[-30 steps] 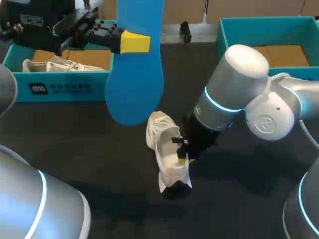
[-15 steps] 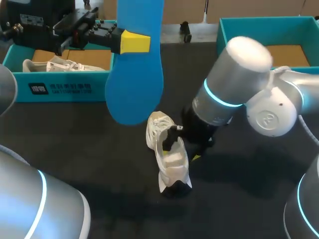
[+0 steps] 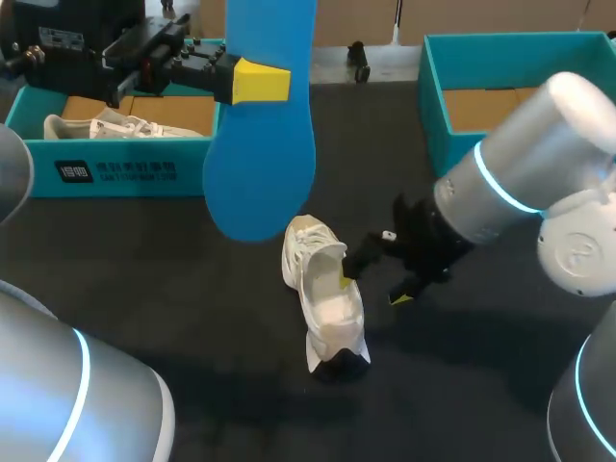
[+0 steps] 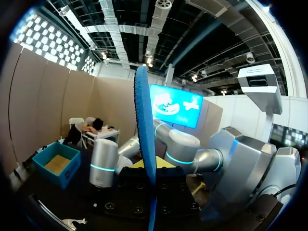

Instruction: Take the shoe out of the shoebox, open the shoe tongue, remove and reinsert the insole, then place the shoe into the shoebox

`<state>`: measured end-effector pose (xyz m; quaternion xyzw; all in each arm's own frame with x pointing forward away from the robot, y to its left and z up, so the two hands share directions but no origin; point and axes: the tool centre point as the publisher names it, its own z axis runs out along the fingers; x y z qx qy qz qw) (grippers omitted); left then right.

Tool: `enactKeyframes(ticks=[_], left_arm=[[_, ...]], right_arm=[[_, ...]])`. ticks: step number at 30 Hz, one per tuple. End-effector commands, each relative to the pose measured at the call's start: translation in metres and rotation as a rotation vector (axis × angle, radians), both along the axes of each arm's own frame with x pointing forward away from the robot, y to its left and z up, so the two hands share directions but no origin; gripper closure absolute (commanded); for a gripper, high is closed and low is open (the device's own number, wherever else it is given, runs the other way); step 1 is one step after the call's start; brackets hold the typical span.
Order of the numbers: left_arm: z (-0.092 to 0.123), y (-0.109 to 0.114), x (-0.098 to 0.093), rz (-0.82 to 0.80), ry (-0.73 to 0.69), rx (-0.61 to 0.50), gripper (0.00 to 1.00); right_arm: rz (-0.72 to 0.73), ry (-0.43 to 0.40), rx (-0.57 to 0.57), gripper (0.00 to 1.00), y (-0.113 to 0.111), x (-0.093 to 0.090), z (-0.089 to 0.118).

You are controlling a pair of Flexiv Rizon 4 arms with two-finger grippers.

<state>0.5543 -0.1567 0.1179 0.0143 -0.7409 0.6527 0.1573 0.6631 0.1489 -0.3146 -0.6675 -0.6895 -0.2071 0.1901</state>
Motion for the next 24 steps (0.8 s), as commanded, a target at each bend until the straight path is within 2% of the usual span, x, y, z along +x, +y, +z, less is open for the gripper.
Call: enactKeyframes(ticks=[1, 3, 5, 8, 13, 17, 24], left_arm=[[-0.001, 0.0, 0.001, -0.003, -0.001, -0.001, 1.0], [-0.001, 0.0, 0.001, -0.003, -0.001, -0.001, 1.0], [-0.001, 0.0, 0.001, -0.003, -0.001, -0.001, 1.0], [-0.001, 0.0, 0.001, -0.003, -0.001, -0.001, 1.0], [-0.001, 0.0, 0.001, -0.003, -0.001, -0.001, 1.0], [-0.001, 0.0, 0.001, -0.003, -0.001, -0.001, 1.0], [-0.001, 0.0, 0.001, -0.003, -0.001, -0.001, 1.0]], right_arm=[[-0.003, -0.005, 0.02, 0.0, -0.005, -0.004, 0.0], [-0.003, -0.005, 0.02, 0.0, -0.005, -0.004, 0.0], [0.001, -0.065, 0.093, 0.0, -0.004, 0.004, 0.012], [-0.011, -0.112, 0.144, 0.0, -0.01, 0.012, 0.032], [-0.047, -0.143, 0.189, 0.0, -0.019, 0.024, 0.061], [-0.044, -0.151, 0.304, 0.0, -0.026, 0.032, 0.08], [-0.044, -0.151, 0.304, 0.0, -0.026, 0.032, 0.08]])
